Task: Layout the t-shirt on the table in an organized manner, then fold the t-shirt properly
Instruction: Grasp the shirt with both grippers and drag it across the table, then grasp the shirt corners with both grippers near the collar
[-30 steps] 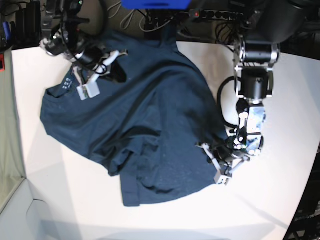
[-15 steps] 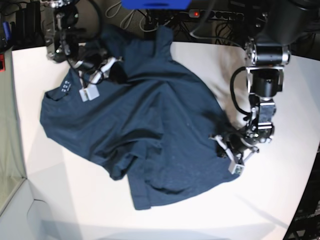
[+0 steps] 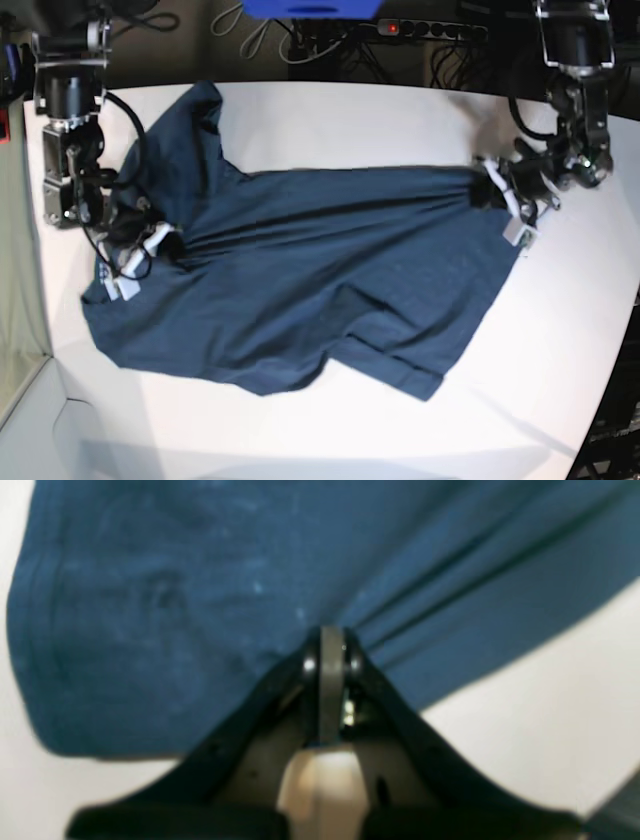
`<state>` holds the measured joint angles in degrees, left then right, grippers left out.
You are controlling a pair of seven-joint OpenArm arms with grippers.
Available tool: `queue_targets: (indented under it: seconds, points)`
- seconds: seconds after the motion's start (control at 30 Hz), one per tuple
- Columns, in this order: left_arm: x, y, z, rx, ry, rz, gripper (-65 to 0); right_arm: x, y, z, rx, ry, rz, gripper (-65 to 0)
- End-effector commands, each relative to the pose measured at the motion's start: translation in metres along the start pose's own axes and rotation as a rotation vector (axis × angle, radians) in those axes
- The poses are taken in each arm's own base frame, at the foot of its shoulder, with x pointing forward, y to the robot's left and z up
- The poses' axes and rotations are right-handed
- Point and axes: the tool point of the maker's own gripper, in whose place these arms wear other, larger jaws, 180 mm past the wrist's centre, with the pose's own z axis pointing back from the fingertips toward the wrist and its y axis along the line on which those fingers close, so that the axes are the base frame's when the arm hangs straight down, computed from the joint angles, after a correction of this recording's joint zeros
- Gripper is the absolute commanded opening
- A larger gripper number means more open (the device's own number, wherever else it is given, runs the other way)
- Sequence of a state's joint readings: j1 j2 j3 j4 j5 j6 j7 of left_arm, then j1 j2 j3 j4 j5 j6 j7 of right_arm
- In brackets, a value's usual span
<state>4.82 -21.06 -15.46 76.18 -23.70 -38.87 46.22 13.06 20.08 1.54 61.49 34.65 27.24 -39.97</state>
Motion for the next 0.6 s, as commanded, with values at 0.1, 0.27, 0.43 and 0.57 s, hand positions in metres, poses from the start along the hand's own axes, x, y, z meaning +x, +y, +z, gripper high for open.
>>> queue_targets:
  seconds: [0.1, 0.27, 0.43, 0.57]
  points:
    - [-0.004, 0.030, 0.043, 0.167, 0.029, -0.037, -64.7, 0.054, -0.008, 0.021, -0.050, -0.089, 0.081, -65.0]
    - [0.021, 0.041, 0.081, 0.278, -0.095, -0.036, -64.5, 0.070, 0.021, 0.049, -0.042, -0.114, 0.227, -63.8]
    - [0.027, 0.041, 0.088, 0.297, -0.123, -0.027, -57.2, 0.045, 0.062, 0.068, 0.006, -0.124, 0.311, -52.2]
    - [0.027, 0.037, 0.088, 0.294, -0.131, -0.024, -37.9, 0.012, 0.094, 0.082, 0.057, -0.113, 0.336, -44.7]
